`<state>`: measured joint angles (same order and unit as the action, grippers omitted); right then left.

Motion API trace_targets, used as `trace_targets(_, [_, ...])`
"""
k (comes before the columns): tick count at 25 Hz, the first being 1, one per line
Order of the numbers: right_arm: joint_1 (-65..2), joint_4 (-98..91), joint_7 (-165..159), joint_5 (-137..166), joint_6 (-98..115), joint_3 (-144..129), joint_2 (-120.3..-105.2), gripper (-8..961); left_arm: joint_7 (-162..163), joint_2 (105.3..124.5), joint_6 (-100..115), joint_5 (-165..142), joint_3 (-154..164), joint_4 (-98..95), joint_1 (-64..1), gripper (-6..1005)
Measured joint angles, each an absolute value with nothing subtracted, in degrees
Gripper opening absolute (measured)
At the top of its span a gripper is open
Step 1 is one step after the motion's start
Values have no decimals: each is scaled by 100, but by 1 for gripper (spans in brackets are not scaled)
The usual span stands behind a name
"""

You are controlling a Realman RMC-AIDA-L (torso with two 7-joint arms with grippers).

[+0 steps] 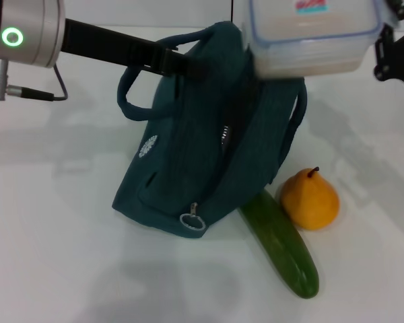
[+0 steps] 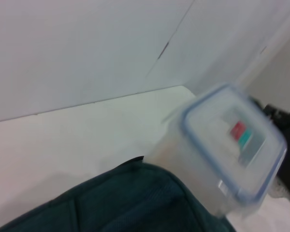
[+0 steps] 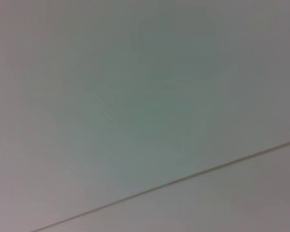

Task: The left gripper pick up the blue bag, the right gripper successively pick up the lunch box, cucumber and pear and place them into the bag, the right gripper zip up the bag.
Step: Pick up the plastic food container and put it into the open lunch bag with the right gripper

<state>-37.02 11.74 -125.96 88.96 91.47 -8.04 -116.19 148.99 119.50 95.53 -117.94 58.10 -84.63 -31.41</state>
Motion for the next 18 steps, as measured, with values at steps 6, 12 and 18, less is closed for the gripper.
trace_targets(6, [-3703, 1184, -12580, 9505, 8606, -803, -11619, 91, 14959, 11941, 9545, -11794, 5784, -8456, -3138, 56])
trace_targets(12, [-3615, 1187, -12572, 9859, 8336, -803, -11619, 91, 14959, 11935, 9544, -11795, 5779, -8440, -3152, 57])
trace_targets(18, [-3658, 1321, -12356, 10092, 8069, -752, -11619, 91, 15007, 11939, 9544, -11716, 5815, -8426, -3160, 56])
